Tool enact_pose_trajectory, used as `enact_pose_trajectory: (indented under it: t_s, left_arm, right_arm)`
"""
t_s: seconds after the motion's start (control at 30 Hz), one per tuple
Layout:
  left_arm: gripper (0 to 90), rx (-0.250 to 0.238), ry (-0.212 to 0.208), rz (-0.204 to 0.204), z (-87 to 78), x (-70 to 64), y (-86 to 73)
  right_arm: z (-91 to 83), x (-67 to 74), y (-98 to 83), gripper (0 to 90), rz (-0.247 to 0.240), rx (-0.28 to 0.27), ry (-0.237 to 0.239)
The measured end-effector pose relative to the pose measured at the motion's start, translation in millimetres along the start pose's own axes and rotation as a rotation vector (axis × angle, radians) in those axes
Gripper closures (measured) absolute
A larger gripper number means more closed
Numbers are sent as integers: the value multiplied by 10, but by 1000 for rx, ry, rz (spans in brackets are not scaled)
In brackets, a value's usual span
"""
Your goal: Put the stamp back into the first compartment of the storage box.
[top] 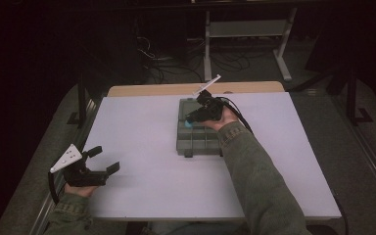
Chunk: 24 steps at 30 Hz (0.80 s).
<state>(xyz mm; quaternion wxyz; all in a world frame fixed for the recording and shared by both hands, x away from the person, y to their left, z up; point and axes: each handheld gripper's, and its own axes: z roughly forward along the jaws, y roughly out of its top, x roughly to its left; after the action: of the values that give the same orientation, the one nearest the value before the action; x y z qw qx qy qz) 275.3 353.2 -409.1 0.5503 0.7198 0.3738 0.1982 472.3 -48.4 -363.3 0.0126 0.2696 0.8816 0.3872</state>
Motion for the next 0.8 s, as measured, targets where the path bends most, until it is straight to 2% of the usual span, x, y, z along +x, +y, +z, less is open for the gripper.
enact_pose_trajectory:
  t_s: [0.13, 0.17, 0.4, 0.8]
  left_arm:
    - [0, -1, 1, -3, 4, -1, -1]
    - [0, -5, 0, -5, 10, -3, 1]
    - [0, -4, 0, -9, 22, -5, 3]
    - [0, -6, 0, -15, 35, 0, 3]
  right_arm:
    - [35, -25, 8, 713, -10, 2, -3]
    - [56, -12, 17, 713, 13, -6, 5]
    - [162, -65, -10, 713, 25, -21, 9]
    - [289, -89, -35, 713, 39, -1, 3]
